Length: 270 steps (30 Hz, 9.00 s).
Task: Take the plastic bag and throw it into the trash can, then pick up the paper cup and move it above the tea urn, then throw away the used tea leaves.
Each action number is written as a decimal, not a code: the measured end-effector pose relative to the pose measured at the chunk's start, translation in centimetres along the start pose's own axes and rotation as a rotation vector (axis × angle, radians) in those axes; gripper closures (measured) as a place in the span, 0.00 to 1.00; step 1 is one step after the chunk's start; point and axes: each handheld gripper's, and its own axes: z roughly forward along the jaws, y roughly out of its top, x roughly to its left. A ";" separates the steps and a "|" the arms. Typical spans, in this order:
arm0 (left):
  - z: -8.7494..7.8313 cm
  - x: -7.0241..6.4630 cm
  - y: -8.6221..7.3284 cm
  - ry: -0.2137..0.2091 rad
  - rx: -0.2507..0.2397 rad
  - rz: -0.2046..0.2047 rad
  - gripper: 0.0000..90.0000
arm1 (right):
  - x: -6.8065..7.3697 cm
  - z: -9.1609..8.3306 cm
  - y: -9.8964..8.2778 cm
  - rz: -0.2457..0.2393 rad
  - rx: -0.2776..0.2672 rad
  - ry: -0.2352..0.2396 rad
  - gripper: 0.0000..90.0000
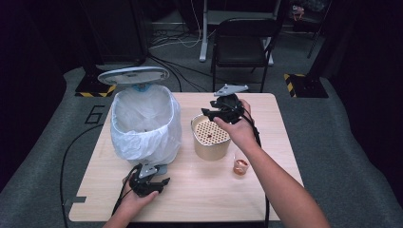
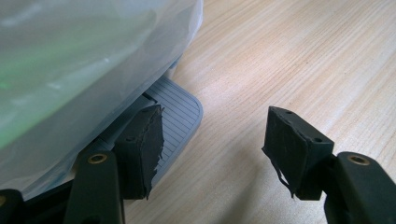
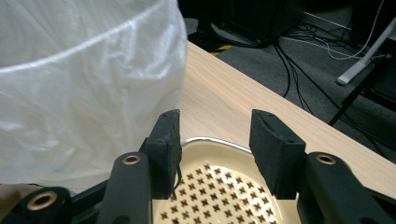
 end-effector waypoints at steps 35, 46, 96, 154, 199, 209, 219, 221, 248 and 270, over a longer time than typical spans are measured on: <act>0.0 -0.1 0.0 0.007 0.004 0.018 0.41 | -6.4 1.7 -8.2 0.095 0.120 -0.050 0.88; 0.0 -0.1 0.0 0.010 0.001 0.017 0.41 | -6.6 2.3 -9.2 0.140 0.127 -0.047 0.87; 0.0 0.0 0.0 0.004 0.004 0.015 0.41 | -2.3 0.5 -10.2 0.059 0.206 0.132 0.94; 0.0 -0.1 0.0 0.008 0.004 0.018 0.41 | -3.1 -7.5 -14.5 0.097 0.052 0.062 0.33; 0.1 -0.1 0.0 0.011 -0.003 0.018 0.41 | -2.1 -5.1 -20.4 0.101 0.069 0.113 0.14; 0.0 -0.1 0.0 0.007 0.003 0.014 0.41 | -2.1 -3.6 -21.3 0.097 0.106 0.095 0.16; 0.0 -0.1 0.0 0.009 0.003 0.015 0.41 | -2.0 -2.7 -21.6 0.080 0.113 0.072 0.32; 0.0 -0.1 0.0 0.010 0.003 0.016 0.41 | -2.1 -2.8 -21.6 0.068 0.113 0.082 0.36; 0.1 -0.1 0.0 0.012 0.001 0.018 0.41 | -4.8 -4.6 -18.9 0.016 0.081 0.049 0.51; 0.1 -0.1 0.0 0.009 0.000 0.014 0.41 | -4.5 -4.1 -11.4 -0.164 -0.027 0.076 0.54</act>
